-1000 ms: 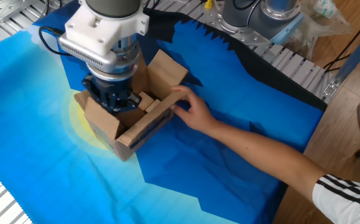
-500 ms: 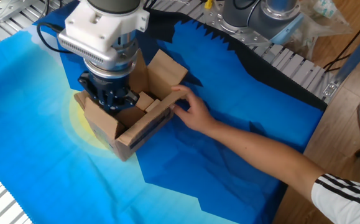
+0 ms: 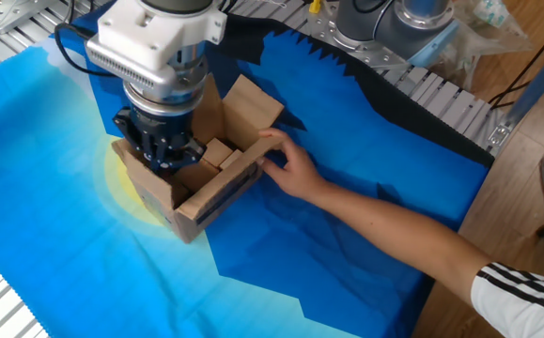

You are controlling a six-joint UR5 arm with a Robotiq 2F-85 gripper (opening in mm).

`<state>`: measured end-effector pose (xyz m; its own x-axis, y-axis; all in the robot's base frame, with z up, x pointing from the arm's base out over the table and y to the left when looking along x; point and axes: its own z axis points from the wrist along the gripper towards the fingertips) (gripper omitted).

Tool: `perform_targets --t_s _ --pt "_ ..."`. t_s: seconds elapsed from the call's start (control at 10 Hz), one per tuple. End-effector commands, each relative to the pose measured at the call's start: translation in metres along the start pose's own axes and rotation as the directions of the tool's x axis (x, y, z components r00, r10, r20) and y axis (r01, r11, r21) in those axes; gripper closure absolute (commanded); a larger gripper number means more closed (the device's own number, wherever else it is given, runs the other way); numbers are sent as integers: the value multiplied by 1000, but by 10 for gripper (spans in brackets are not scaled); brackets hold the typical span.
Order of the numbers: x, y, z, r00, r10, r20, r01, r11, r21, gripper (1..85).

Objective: Open a box

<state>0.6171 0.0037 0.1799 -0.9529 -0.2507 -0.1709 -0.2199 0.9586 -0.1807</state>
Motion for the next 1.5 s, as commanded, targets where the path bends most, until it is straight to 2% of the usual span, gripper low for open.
perform_targets --t_s 0.0,0.1,0.3,0.4,0.5,0.6,0.8,1.0,1.4 --pt "-5 2 -1 999 41 19 -40 999 -13 843" --pt "-8 9 -1 999 35 29 -34 999 -40 843" --pt "-23 12 10 999 26 23 -25 998 -57 843" --pt "-31 9 16 1000 15 19 -14 999 -49 843" --pt "-39 12 24 1000 10 23 -9 998 -60 843" --pt "-45 11 30 1000 -2 23 3 998 -56 843" --pt "-60 5 35 999 -32 23 33 998 -49 843" --pt "-70 3 44 999 -44 30 45 997 -55 843" --pt "-86 6 73 997 -57 53 60 997 -56 843"
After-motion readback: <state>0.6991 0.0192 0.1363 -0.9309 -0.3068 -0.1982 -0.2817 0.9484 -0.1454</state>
